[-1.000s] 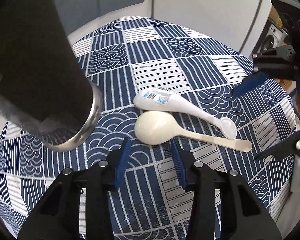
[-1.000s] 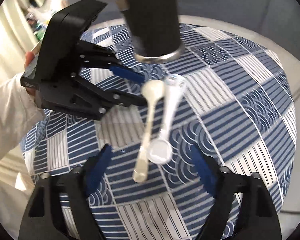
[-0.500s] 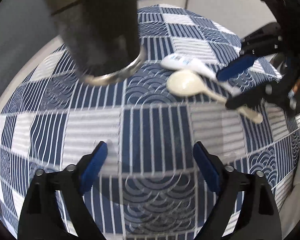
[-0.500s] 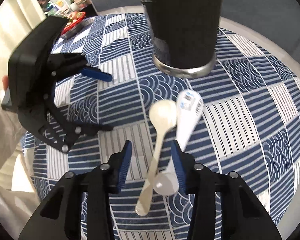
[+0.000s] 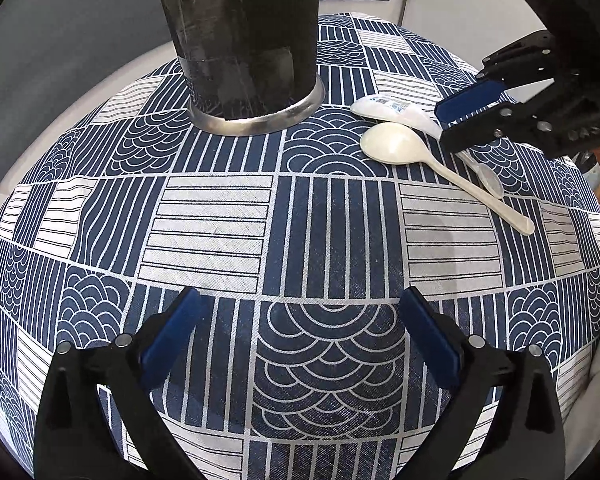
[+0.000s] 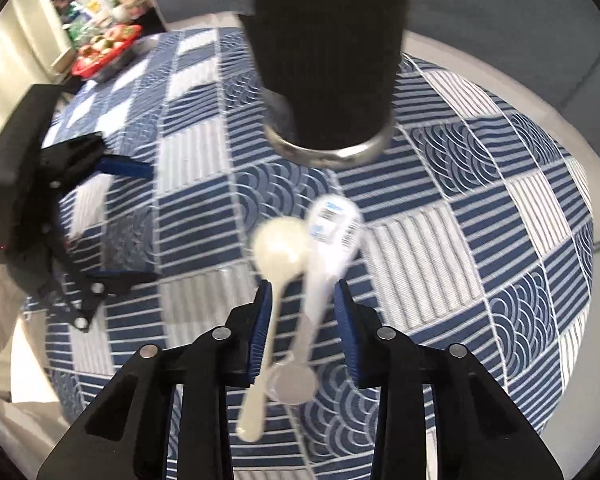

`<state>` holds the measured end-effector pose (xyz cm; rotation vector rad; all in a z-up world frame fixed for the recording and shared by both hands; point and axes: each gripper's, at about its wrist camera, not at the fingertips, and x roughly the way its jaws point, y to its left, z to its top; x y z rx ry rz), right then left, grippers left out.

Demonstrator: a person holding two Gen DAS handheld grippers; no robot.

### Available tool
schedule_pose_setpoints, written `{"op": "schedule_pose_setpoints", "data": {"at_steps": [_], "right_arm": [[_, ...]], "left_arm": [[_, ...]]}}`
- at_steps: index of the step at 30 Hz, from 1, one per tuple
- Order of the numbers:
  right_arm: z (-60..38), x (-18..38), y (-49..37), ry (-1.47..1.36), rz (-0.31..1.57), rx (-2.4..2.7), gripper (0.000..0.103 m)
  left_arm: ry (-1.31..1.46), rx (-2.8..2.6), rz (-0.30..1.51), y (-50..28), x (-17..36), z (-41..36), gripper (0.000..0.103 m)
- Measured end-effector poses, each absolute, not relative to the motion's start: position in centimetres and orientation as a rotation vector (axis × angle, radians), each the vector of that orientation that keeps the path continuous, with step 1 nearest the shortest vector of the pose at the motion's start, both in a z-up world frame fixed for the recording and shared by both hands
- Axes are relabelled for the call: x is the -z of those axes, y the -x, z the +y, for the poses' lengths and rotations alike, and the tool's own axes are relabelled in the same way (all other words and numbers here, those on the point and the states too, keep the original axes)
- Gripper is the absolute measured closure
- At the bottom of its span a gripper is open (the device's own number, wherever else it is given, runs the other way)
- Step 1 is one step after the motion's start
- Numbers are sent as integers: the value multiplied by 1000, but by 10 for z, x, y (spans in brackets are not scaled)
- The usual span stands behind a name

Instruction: Organize utensils

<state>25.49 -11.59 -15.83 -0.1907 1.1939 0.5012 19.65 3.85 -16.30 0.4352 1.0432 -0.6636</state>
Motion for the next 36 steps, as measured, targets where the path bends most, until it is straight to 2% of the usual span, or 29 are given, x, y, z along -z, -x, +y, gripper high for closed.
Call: {"op": "schedule_pose_setpoints", "data": {"at_steps": [11,36], "right_arm": [[-122,172,-258,195,1219,-477,79],[-134,164,-252,196,1207,-591,79]], "left_arm": [[-418,631,1057,-202,165,25,6],[-295,528,1120,-214,156,-18,6]]}}
